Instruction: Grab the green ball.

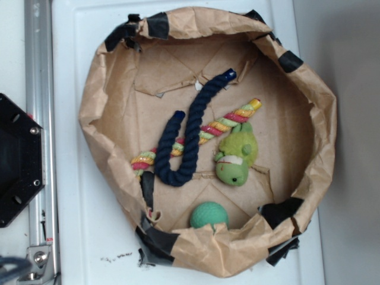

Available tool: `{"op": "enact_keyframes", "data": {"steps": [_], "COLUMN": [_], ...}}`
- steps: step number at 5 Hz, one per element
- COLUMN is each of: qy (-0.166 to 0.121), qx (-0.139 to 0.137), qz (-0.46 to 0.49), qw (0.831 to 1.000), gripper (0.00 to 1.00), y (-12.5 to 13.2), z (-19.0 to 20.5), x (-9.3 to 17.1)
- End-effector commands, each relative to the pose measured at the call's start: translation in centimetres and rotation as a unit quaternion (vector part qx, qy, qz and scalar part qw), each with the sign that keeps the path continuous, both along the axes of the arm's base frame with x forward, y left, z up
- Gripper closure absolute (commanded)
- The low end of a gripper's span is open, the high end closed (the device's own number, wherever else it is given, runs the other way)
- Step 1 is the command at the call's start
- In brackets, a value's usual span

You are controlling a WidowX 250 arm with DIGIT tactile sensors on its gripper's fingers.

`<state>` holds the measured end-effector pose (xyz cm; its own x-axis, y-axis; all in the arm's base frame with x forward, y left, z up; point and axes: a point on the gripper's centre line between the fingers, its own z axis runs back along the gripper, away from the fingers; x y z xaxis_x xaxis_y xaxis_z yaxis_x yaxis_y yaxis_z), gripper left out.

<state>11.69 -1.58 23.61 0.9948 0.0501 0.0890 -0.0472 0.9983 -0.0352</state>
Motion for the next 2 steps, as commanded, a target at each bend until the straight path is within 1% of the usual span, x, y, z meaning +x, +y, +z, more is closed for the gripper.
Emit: {"op": "enact_keyframes", "data": {"steps": [1, 2], "qy": [0.000, -0.001], "qx": [0.000, -0.039], "qz": [0.000, -0.002], "qw": [1.000, 0.999], "gripper": [0.00, 0.00], "y": [0.0, 0.0], "z": [0.0, -1.7], "x": [0.0, 4.2]}}
